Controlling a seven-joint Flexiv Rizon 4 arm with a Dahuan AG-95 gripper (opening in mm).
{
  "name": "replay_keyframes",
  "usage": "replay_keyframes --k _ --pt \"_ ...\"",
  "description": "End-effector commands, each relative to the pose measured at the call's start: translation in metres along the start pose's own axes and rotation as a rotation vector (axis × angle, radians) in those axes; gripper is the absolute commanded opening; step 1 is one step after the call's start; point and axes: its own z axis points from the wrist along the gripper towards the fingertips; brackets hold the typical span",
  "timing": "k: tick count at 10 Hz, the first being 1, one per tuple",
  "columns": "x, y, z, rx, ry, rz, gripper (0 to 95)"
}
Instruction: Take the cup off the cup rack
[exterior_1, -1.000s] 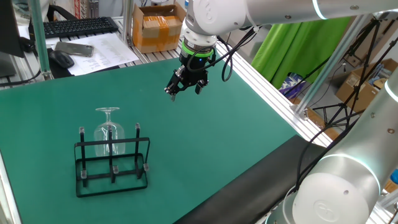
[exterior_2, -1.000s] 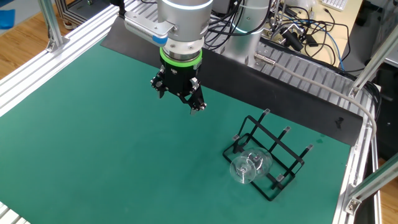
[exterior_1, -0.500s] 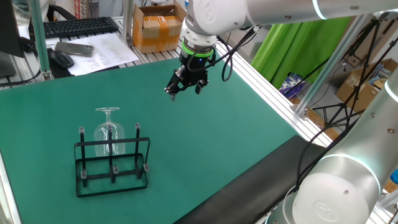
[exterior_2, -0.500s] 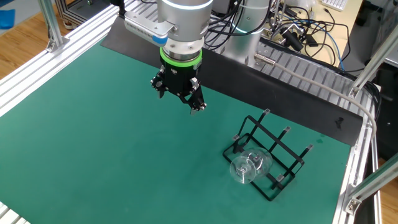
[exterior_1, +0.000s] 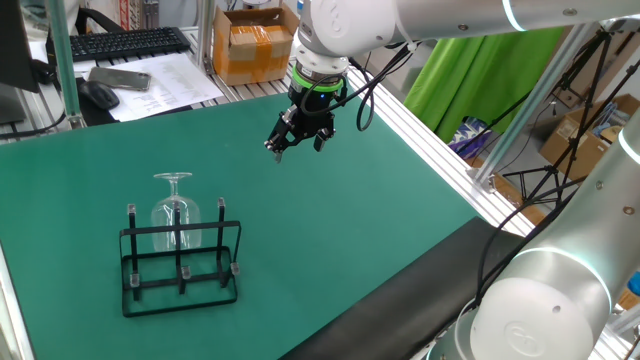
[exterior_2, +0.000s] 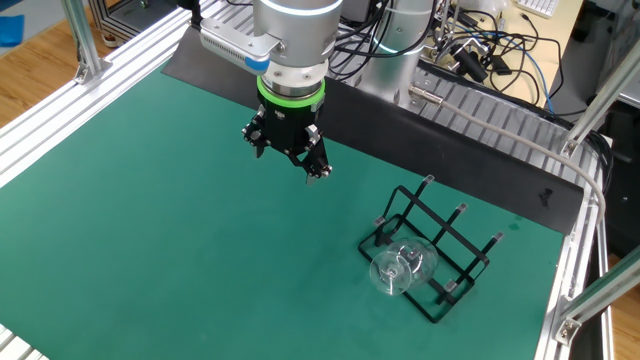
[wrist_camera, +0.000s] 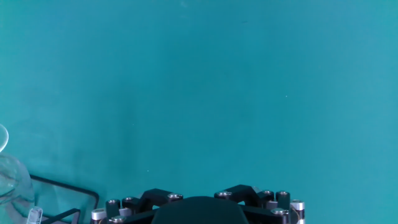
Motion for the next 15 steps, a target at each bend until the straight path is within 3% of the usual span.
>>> replay_keyframes --k 1,2,4,6,7,11,15 --pt "0.000 0.000 0.000 0.000 0.000 0.000 95.0" --pt "0.002 0.001 0.001 -0.090 -0.059 0.546 0.0" --pt "0.019 0.009 0.013 -0.079 -0.062 0.508 0.0" --pt "0.028 0.013 0.020 -0.065 -0.065 0.494 0.0" --pt "0.027 0.013 0.021 -0.054 -0.070 0.486 0.0" --pt "0.026 0.019 0.018 -0.067 -0.055 0.495 0.0" --pt "0.026 0.046 0.016 -0.069 -0.030 0.515 0.0"
